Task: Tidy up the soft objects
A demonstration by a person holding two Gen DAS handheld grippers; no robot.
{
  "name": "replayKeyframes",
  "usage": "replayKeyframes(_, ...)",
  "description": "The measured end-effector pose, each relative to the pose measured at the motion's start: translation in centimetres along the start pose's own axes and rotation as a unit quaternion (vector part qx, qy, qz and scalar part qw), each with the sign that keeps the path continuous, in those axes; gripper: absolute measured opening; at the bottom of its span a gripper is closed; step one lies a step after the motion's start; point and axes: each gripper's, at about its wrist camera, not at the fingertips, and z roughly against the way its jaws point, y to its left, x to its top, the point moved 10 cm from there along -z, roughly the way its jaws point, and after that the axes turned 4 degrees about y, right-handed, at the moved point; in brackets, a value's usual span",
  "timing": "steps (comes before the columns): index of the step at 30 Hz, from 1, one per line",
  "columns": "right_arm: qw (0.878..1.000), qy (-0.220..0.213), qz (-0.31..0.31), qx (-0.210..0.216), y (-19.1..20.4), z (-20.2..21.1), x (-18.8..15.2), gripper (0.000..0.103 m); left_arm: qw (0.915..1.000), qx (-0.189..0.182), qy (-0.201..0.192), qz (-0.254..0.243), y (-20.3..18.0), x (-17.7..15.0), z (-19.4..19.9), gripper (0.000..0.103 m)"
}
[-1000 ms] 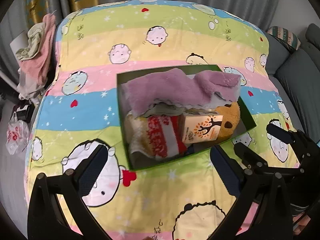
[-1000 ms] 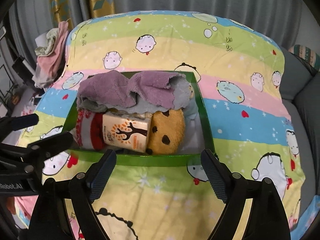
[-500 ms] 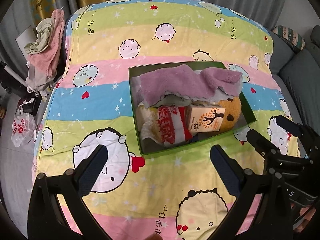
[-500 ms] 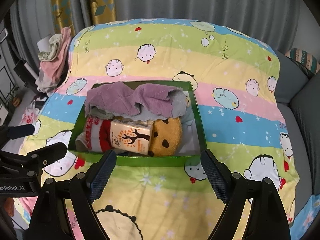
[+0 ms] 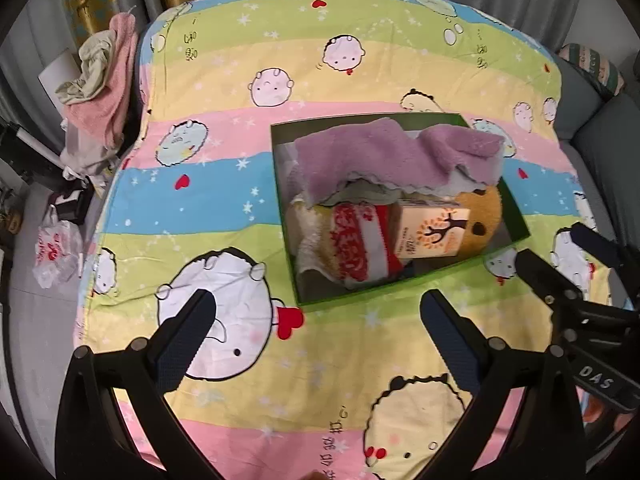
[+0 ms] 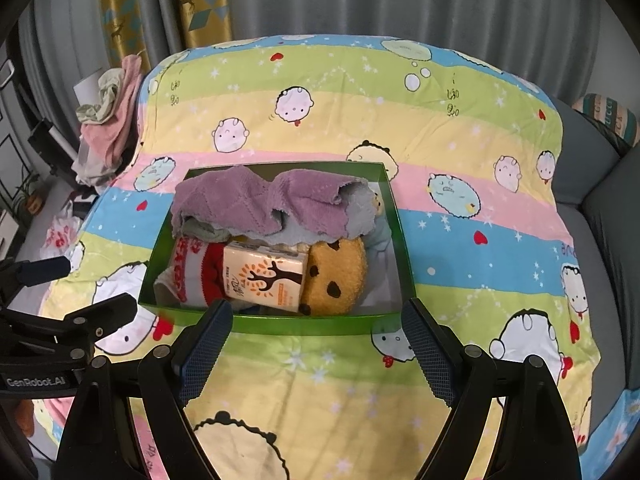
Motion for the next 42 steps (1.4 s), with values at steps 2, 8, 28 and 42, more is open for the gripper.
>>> replayKeyframes(2, 1.0, 0.001, -0.002, 0.0, -0.1, -0.2, -0.1, 0.087, 1.0, 0.008, -0.001, -0.003, 0.1, 0.1, -0.2, 0.102)
replayKeyframes(8, 1.0, 0.005, -0.004, 0.002, -0.4, -0.6, 0.0, 0.087, 0.9999, 0.009, -0.001, -0.007, 0.0, 0.2, -0.6, 0.102)
replayKeyframes(28, 1.0, 0.012, -0.005, 0.0, -0.4, -1.7, 0.2, 0.087, 1.0, 0.004, 0.003, 0.005, 0.1, 0.7, -1.6, 0.102)
replayKeyframes(42, 1.0, 0.01, -0.006, -0.001, -0.6, -1.5, 0.3, 0.087, 1.0, 0.002, -0.002, -0.001, -0.2, 0.7, -1.4, 0.102)
